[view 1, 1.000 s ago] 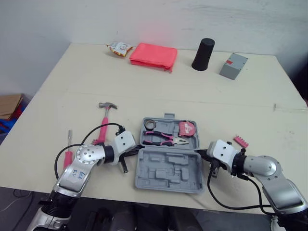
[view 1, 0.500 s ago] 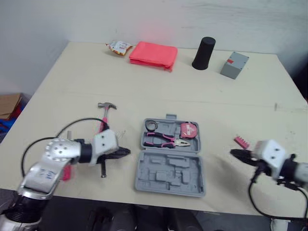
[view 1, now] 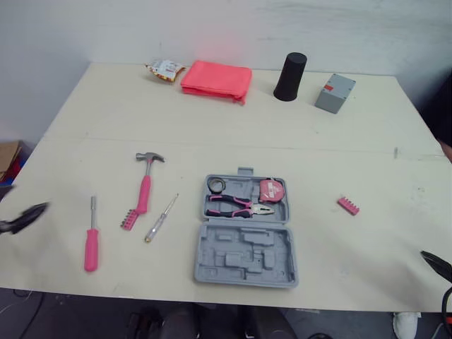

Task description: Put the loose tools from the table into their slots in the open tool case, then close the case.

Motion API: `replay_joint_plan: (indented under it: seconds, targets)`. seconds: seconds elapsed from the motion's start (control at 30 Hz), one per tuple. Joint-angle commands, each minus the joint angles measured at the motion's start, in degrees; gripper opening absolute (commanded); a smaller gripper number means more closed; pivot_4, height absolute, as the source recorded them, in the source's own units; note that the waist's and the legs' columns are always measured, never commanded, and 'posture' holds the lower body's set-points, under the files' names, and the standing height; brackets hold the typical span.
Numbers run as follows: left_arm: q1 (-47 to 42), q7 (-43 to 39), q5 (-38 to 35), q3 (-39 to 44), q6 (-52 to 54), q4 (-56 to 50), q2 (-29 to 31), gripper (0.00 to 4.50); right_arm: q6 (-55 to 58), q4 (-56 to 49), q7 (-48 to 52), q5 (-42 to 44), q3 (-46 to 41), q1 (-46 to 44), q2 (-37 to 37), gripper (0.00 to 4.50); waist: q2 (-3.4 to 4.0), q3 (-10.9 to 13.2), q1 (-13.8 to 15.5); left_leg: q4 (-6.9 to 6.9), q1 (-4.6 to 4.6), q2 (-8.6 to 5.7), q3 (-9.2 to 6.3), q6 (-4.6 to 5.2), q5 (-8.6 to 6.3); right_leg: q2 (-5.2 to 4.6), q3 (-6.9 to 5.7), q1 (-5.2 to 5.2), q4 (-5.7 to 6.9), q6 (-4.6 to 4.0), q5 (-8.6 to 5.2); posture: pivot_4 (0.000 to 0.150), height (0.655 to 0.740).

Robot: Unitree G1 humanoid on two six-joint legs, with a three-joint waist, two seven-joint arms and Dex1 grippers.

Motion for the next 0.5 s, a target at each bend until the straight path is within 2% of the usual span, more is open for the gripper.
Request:
replay_joint_plan:
  seconds: [0.03,0.13,0.3,0.43,0.5]
  targets:
    - [2.96,-0.24,0.58,3.65,-5.35,5.94,2.85,4.41,-0.98,2.41,1.67,3.03,-1.55,-0.33,-2.43,4.5,0.01,0.0,-0.36,-0.11,0.01,0.0,0.04,0.0,-0.01,-0.02,0.01,-0.02,-0.02,0.0,-0.01,0.15,0.74]
    - [4.08,-0.15,-1.24,3.58,-4.96,2.16,0.86,4.41,1.43,-4.6,3.78,6.5,2.51,-2.2,-1.11,4.5,0.01,0.0,-0.69,-0.23,0.03,0.04,0.03,-0.06,0.01,0.0,-0.03,-0.03,-0.04,0.01,-0.02,0.15,0.74]
    - [8.63,0.86,-3.58,0.45,3.1,-17.74,-4.52,4.41,6.36,-18.34,5.29,14.26,9.33,-8.45,2.45,4.5,-0.02,0.01,-1.04,-0.21,0.08,0.05,-0.06,-0.31,0.09,0.02,-0.07,-0.03,0.28,0.03,0.0,0.15,0.74]
    - [14.12,7.17,-11.65,-0.2,24.99,-45.26,-7.42,4.41,11.96,-30.97,5.23,20.35,17.23,-13.26,6.37,4.5,-0.06,0.01,-0.97,-0.19,0.05,0.03,-0.13,-0.14,0.31,0.04,-0.06,-0.07,0.41,0.04,0.0,0.15,0.74]
    - [15.2,10.01,-15.33,0.11,32.44,-54.85,-7.99,4.41,12.38,-33.99,4.86,20.67,19.99,-15.28,8.12,4.5,-0.06,0.01,-0.93,-0.19,0.02,0.04,-0.19,-0.17,0.32,0.06,-0.07,-0.07,0.41,0.04,0.0,0.15,0.74]
